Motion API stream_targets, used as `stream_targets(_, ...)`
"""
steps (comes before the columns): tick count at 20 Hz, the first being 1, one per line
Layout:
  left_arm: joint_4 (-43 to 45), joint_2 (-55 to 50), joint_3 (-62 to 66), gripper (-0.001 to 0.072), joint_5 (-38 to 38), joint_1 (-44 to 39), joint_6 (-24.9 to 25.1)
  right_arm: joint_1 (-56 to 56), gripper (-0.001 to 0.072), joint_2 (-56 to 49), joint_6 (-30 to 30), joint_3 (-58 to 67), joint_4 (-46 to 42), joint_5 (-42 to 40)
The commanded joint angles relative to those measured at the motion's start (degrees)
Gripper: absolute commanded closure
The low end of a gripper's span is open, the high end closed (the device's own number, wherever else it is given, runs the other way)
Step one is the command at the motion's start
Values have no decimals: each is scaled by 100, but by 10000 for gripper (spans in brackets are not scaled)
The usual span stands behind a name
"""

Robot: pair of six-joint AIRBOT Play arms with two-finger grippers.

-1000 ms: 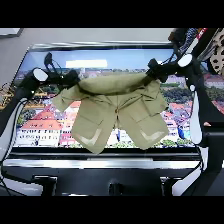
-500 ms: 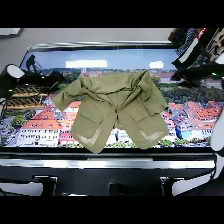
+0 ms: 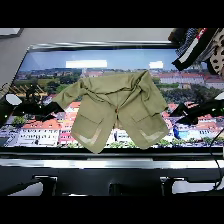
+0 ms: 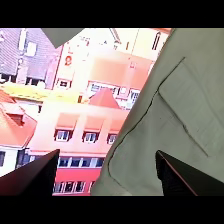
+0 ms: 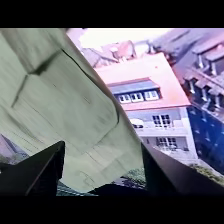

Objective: Fold the clothes and pants, and hang the long-sleeved shirts on hangers.

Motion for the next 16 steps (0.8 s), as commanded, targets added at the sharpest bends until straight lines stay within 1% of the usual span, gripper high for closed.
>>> stream_targets(1, 15, 57, -260, -13, 50, 9, 59, 170, 90, -221, -245, -483, 55, -315)
stream_targets(5, 9, 57, -256, -13, 83, 11, 13, 511, 99, -579, -284, -483, 68, -466)
stream_targets(6, 7, 46, -262, -13, 46, 9, 15, 608, 168, -590, -313, -483, 61, -516)
stream_targets(7, -11, 22, -280, -13, 42, 11, 22, 664, 395, -588, -328, -479, 79, -518)
stream_targets(8, -11, -31, -293, -13, 20, 11, 63, 662, 638, -581, -326, -476, 118, -476)
stream_targets(9, -70, -122, -293, -13, -52, 11, 223, 660, 684, -531, -326, -476, 98, -424)
stream_targets(12, -721, -505, -293, -13, -205, -17, 949, 660, 685, -267, -315, -476, 72, -374)
stream_targets(14, -887, -743, -293, -13, -149, -122, 1075, 660, 685, -151, -249, -479, 74, -356)
stream_targets(16, -942, -929, -291, -13, -72, -273, 1097, 662, 684, -111, -216, -479, 85, -291)
